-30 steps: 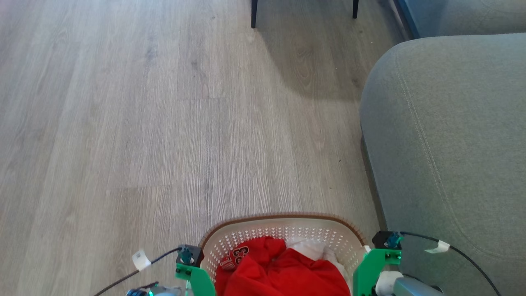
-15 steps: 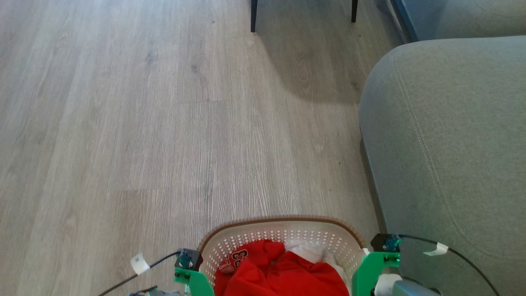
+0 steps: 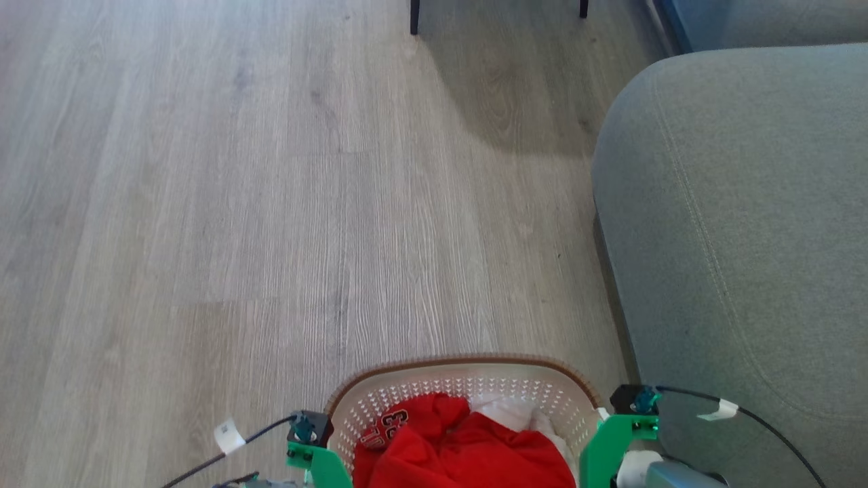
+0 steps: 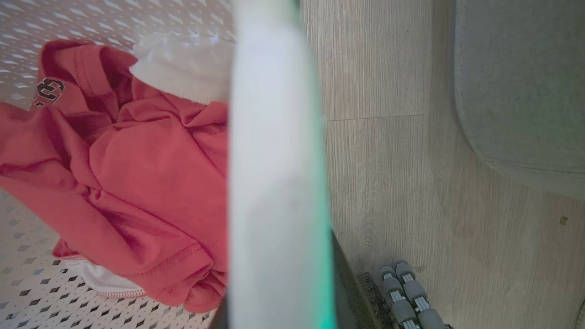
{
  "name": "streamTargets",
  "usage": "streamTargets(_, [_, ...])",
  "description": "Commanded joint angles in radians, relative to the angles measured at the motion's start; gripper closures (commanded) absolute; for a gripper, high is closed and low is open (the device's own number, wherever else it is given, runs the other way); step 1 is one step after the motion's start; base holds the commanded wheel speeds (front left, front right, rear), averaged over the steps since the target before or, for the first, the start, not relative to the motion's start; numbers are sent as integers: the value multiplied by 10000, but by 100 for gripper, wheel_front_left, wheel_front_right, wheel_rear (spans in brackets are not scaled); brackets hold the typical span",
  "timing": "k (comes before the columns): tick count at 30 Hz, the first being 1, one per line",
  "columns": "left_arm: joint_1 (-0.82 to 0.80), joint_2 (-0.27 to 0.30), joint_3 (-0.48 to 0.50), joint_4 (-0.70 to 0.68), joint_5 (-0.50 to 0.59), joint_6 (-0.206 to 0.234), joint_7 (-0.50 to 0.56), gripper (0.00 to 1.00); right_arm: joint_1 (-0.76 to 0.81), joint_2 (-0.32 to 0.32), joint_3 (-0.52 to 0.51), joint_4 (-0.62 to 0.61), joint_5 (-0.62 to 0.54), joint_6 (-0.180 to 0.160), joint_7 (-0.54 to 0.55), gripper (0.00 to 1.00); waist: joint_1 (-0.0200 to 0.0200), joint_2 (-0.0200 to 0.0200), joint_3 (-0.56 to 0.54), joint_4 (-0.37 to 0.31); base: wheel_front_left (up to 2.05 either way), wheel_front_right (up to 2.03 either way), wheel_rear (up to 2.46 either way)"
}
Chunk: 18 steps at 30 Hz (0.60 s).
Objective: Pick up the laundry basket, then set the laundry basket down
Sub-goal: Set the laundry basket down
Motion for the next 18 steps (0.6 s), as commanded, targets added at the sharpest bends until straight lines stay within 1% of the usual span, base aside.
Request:
streamTargets(1, [-487,336,114,5,-35,75,-147,100,-489,-110,142,-66,50,-15,-152,100,0,0,104,-14,0,0,0])
streamTargets(9, [-994,336,83,18,-71,126,-308,100,-1064,-110,322,-16,227,-15,-320,100,0,0,817,-38,0,0,0])
streamTargets(18, [-2265,336,90,49,-16,185,-668,100,-2394,-110,509,143,186,-15,-616,100,0,0,2524,40,0,0,0])
